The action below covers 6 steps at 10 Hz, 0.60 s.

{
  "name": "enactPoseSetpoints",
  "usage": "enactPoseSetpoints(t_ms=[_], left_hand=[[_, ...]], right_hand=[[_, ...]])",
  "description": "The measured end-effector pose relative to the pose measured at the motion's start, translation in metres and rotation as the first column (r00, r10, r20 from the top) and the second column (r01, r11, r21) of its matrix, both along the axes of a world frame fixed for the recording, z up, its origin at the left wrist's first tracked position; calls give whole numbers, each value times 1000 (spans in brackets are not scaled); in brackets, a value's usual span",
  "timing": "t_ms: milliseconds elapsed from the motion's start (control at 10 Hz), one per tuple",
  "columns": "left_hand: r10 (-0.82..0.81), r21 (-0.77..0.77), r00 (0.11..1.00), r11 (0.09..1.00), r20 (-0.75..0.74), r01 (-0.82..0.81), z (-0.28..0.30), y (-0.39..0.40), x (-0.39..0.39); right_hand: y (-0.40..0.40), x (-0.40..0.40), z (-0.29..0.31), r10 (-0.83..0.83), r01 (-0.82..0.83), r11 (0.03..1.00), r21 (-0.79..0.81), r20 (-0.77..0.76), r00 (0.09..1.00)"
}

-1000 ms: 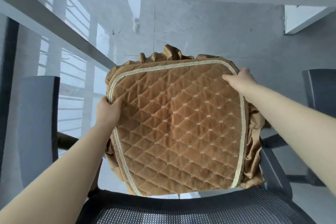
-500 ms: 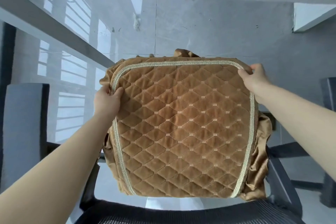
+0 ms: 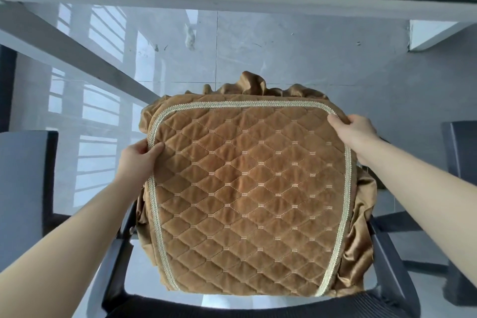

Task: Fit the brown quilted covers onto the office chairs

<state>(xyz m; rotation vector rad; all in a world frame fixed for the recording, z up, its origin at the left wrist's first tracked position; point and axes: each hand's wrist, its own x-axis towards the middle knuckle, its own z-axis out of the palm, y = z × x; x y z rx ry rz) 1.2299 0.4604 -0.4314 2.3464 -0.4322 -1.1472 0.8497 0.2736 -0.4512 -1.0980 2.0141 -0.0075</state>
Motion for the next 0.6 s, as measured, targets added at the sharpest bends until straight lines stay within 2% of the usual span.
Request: enactPoseSetpoints(t_ms=[100,200,300,400,500,600], left_hand=[[-20,-14,1000,1000,17,20,-3,-3,0],[-76,40,995,996,67,74,-5,-5,-5],[-45,35,994,999,103,41,-1,-1,-21],[-60,103,987,994,148,45,6,14,-40],[-109,137,989,986,104,94,25,40,-61],[-89,150,996,985,19,85,56,60,-84]], right_hand=[[-1,2,-1,10,-11,1000,-8,-18,1000],[0,5,-2,30,-29,1000,8,-44,999],[10,10,4,109,-113,993,-26,-135,985],[33,11,15,218,-233,971,-60,-190,957],[68,15,39,393,-397,918,6,-157,906],[102,24,66,504,-504,864,17,-65,862]])
